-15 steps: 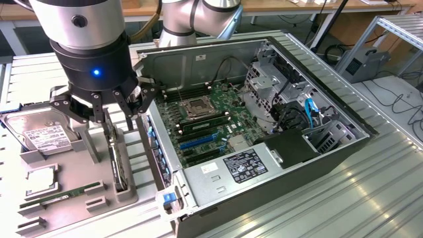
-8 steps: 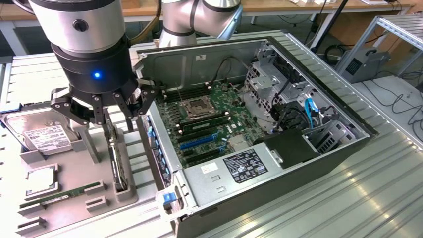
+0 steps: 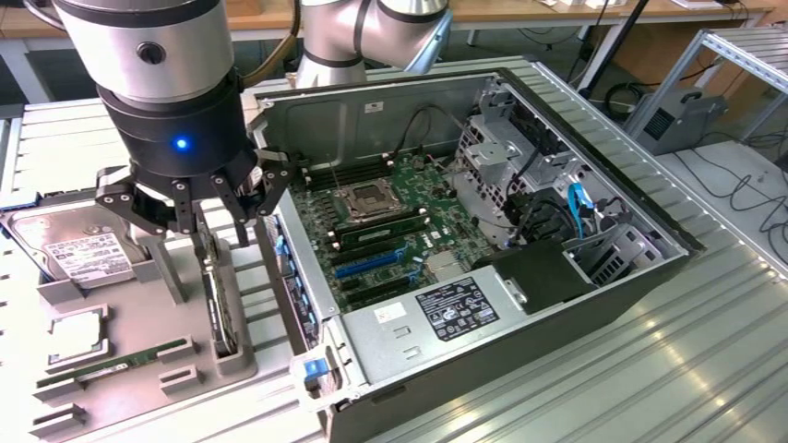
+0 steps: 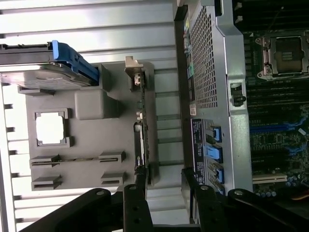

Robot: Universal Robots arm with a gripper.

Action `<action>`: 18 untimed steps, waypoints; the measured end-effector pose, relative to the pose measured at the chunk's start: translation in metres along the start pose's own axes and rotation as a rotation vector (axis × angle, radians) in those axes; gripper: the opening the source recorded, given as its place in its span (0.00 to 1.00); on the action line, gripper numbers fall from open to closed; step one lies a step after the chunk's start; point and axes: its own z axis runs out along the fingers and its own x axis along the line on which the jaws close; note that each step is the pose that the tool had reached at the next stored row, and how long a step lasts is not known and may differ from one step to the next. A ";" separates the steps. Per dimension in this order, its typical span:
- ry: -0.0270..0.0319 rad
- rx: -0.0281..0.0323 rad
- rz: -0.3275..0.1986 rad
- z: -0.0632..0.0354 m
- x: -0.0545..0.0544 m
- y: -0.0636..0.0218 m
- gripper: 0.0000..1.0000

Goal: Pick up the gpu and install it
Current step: 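Pick up the gpu and move the gpu toward the slot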

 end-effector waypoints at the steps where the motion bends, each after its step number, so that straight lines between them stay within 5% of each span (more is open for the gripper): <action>1: 0.0001 0.0000 0.000 0.0004 0.000 0.0000 0.42; 18: 0.0000 0.0000 0.000 0.0064 0.000 -0.0003 0.42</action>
